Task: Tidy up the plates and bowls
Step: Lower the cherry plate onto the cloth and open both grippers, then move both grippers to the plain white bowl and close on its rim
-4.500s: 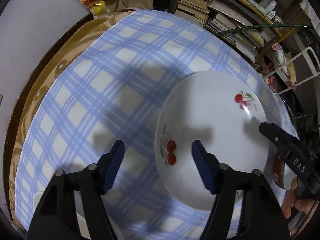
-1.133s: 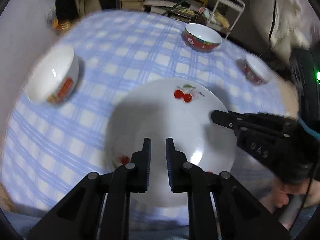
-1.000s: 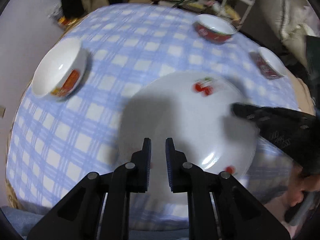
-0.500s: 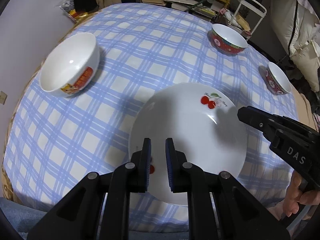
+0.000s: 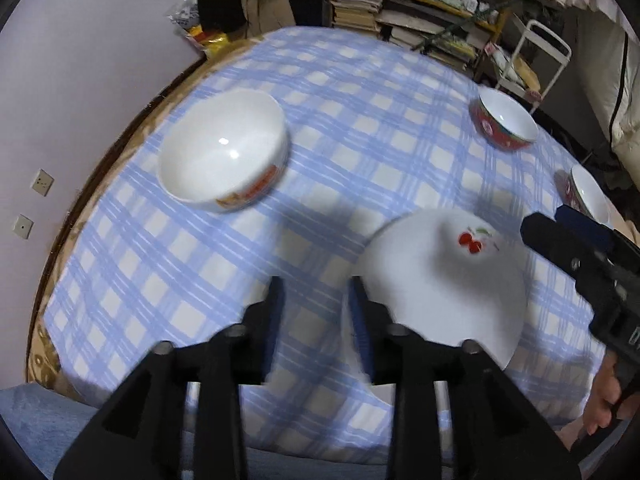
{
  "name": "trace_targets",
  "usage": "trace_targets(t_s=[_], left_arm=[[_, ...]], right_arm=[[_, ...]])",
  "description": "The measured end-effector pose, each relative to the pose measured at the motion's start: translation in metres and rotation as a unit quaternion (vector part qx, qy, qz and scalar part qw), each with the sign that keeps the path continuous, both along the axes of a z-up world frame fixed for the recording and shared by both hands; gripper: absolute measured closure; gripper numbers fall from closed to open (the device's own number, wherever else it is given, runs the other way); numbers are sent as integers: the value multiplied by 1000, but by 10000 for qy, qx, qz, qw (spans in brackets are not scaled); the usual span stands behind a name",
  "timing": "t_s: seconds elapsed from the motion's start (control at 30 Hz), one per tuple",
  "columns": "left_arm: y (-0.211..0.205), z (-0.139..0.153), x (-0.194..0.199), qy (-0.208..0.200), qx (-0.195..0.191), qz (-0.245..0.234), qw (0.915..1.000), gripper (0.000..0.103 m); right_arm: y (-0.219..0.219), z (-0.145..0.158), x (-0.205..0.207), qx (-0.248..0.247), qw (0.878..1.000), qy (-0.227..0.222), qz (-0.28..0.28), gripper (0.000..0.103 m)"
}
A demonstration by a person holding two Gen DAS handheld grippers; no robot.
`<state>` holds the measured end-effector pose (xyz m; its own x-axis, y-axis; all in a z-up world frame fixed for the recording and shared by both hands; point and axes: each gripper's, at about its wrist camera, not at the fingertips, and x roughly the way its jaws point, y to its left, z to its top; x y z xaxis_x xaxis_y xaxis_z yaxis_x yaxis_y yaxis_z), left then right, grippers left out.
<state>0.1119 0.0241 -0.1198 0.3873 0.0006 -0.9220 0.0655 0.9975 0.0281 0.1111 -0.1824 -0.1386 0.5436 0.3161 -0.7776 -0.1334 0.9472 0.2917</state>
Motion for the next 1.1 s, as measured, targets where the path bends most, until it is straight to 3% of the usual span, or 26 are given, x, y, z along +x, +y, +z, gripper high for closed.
trace_targets(t_s=[0.13, 0.33, 0.6, 0.77, 1.0, 1.1], left_arm=[[20, 19, 8, -217, 164, 217, 9994, 43], [56, 40, 25, -314, 90, 537, 9980, 22], [111, 31, 48, -555, 55, 1192, 9913, 22], [144, 14, 61, -421, -162, 1566, 9866, 22], [156, -6, 79, -221, -47, 1682, 9855, 22], [162, -17, 87, -47, -224, 1736, 9846, 22]], right_arm=[[16, 11, 7, -80, 9997, -230, 103, 2], [45, 23, 25, -241, 9977, -513, 358, 0], [81, 31, 56, -277, 9965, -576, 533, 0], [103, 25, 72, -321, 9962, -528, 611, 0], [137, 10, 98, -410, 9961, -330, 702, 0], [150, 6, 108, -525, 9957, -315, 701, 0]])
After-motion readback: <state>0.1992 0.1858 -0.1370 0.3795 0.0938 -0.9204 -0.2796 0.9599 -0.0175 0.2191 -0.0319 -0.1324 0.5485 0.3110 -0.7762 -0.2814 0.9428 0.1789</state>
